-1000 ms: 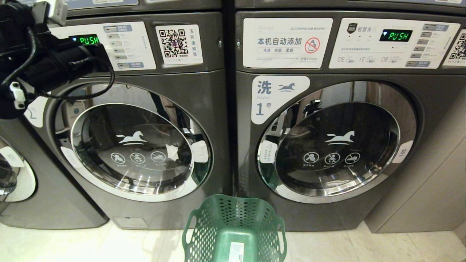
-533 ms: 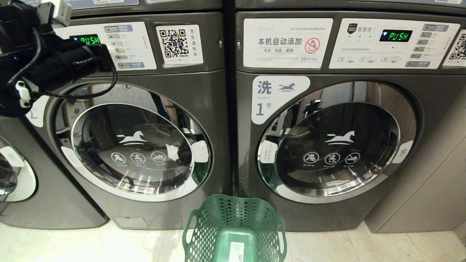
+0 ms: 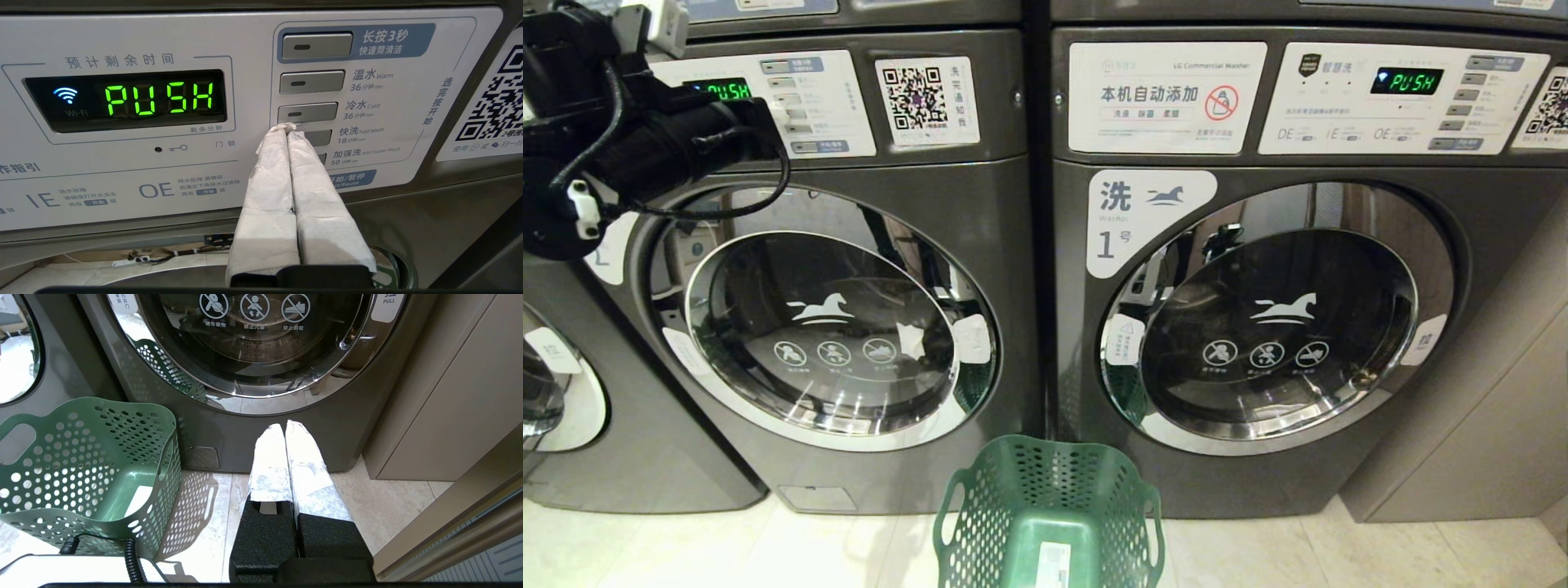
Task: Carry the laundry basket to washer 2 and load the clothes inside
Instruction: Press the washing machine switch
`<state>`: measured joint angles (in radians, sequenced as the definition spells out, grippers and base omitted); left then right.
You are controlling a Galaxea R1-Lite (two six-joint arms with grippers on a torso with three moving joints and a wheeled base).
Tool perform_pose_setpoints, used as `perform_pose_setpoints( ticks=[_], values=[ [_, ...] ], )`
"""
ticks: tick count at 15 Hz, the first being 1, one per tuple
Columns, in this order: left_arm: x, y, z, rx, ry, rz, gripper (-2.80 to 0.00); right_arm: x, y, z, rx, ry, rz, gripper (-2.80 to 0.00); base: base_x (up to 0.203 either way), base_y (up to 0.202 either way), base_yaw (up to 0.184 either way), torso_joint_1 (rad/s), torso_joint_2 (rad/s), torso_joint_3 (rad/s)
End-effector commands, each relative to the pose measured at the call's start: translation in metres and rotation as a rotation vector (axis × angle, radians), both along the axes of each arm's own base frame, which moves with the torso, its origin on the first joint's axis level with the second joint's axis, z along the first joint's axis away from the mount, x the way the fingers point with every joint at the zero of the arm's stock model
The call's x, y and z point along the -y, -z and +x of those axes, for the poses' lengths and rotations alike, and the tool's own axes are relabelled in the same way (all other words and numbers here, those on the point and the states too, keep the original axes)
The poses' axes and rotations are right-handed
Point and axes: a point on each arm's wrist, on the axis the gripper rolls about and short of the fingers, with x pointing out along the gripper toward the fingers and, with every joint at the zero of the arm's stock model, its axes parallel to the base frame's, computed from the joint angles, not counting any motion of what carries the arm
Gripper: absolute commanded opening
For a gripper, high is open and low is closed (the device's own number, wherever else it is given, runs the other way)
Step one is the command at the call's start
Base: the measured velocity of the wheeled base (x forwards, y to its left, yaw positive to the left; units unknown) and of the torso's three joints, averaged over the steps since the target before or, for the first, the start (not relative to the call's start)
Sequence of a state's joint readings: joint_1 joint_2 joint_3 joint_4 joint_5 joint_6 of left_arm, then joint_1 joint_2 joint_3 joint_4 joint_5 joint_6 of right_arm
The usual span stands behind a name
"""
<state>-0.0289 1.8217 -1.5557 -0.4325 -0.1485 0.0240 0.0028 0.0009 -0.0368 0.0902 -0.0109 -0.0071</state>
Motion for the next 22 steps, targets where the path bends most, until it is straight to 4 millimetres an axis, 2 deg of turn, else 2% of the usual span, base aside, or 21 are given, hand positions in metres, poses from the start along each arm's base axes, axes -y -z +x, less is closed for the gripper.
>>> perform_pose_setpoints(
  ticks=[1,5,7,13,22],
  values=[
    [0.0,-0.002,-0.013,-0.007,0.003,0.001,-2.8,0.0,0.0,0.0,-0.001,0.0,-0.001,-2.8,0.0,0.0,0.0,0.0,0.0,0.0],
    [-0.001,-0.009,-0.044,-0.002,0.002,0.001,-2.8,0.0,0.0,0.0,-0.001,0.0,-0.001,-2.8,0.0,0.0,0.0,0.0,0.0,0.0],
    [-0.001,-0.01,-0.047,0.001,0.0,0.001,-2.8,0.0,0.0,0.0,-0.001,0.0,0.001,-2.8,0.0,0.0,0.0,0.0,0.0,0.0],
    [0.0,-0.001,-0.033,-0.024,0.008,0.001,-2.8,0.0,0.0,0.0,-0.001,0.005,0.006,-2.8,0.0,0.0,0.0,0.0,0.0,0.0],
    [0.001,-0.003,-0.011,-0.004,0.011,0.001,-2.8,0.0,0.0,0.0,0.001,0.004,0.005,-2.8,0.0,0.0,0.0,0.0,0.0,0.0]
  ],
)
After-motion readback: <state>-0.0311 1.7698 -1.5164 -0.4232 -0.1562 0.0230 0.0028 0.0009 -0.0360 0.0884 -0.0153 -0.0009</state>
